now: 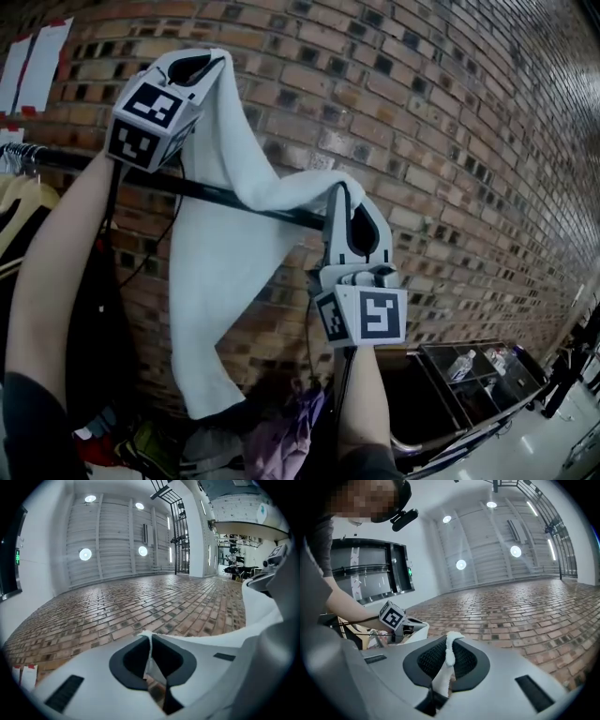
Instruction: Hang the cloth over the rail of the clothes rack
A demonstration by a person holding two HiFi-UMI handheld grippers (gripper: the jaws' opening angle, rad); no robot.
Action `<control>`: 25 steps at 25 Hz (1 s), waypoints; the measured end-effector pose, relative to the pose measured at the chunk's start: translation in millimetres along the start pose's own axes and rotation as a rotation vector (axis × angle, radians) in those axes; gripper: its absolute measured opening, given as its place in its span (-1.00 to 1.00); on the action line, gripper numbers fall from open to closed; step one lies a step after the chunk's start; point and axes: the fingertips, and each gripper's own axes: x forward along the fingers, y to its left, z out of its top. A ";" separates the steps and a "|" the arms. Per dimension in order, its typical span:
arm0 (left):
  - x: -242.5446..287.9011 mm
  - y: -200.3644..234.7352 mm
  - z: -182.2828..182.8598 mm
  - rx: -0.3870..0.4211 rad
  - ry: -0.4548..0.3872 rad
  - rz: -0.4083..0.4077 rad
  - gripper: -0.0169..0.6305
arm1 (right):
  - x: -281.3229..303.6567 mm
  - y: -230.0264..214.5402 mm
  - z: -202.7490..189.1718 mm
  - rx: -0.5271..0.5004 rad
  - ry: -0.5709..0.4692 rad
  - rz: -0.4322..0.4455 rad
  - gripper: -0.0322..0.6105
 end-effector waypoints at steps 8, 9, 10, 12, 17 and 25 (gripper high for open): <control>7.5 -7.5 -12.2 0.018 0.019 -0.055 -0.81 | 3.6 -34.4 -19.5 -0.031 0.051 -0.103 -0.78; 8.0 -7.7 -13.2 0.019 0.027 -0.059 -0.81 | 1.9 -39.7 -21.1 -0.025 0.047 -0.113 -0.78; 7.6 -7.8 -14.0 0.020 0.034 -0.064 -0.81 | -0.3 -44.2 -21.4 -0.016 0.040 -0.118 -0.78; 4.1 -6.3 -14.9 0.012 0.049 -0.069 -0.81 | -4.2 -51.8 -17.9 0.011 0.023 -0.111 -0.78; -27.8 0.4 -6.1 -0.018 0.044 -0.073 -0.81 | -20.9 -71.5 -5.1 0.144 -0.041 -0.112 -0.78; -98.2 20.3 -7.9 -0.089 0.007 -0.036 -0.81 | -43.0 -73.5 21.5 0.436 -0.155 -0.067 -0.78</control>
